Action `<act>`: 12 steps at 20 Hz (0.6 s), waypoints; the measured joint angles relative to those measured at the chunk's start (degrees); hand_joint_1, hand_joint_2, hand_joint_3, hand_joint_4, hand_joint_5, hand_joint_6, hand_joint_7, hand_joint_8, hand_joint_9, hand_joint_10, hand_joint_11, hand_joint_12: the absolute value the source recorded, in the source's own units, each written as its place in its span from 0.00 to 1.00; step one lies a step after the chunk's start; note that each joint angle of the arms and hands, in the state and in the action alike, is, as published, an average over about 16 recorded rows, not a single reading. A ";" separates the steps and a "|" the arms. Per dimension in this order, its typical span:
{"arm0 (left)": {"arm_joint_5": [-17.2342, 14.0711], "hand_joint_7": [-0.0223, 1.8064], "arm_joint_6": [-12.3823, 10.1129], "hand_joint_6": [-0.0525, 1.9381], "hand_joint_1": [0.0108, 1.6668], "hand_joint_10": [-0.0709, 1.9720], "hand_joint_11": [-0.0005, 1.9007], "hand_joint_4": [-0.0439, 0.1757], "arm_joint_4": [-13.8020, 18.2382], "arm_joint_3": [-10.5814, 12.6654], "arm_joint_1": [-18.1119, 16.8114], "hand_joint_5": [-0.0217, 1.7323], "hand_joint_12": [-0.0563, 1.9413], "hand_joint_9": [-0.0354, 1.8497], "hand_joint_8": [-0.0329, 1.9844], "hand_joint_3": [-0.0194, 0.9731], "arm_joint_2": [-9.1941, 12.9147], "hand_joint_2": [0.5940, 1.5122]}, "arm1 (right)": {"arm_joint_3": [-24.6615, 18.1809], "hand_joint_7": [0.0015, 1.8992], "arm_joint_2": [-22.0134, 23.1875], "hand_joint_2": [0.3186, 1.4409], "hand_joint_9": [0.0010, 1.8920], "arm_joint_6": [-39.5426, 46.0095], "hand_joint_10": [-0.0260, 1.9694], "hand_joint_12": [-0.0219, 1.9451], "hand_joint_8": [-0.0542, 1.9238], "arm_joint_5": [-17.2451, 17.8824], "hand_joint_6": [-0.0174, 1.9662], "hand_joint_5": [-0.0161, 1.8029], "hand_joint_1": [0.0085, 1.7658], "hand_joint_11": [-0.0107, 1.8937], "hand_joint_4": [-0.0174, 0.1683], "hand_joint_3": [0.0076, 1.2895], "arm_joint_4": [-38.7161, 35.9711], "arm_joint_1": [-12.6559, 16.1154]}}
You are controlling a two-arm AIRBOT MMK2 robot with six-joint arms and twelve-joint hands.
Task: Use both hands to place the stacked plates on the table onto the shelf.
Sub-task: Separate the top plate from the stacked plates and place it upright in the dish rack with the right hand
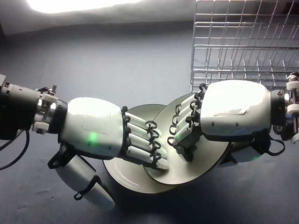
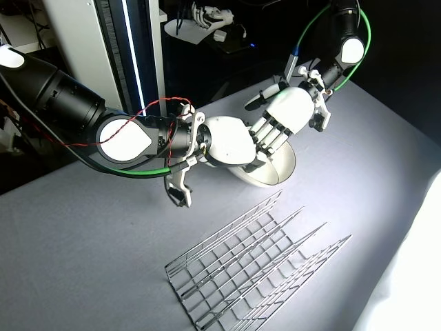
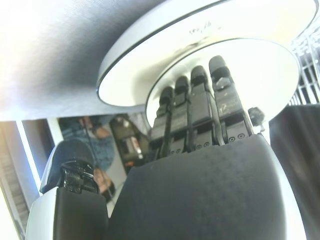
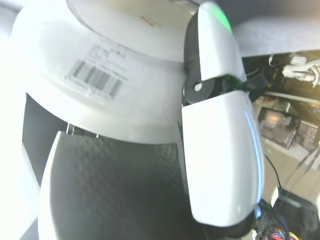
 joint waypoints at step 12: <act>0.08 0.11 -0.65 0.03 0.00 0.04 0.07 0.21 -0.32 -0.79 -5.72 0.12 0.10 0.11 0.02 0.02 8.29 0.65 | -1.57 0.47 1.80 0.56 0.43 0.16 0.55 0.74 0.43 0.71 0.49 0.49 0.77 0.39 0.08 0.00 -0.35 3.88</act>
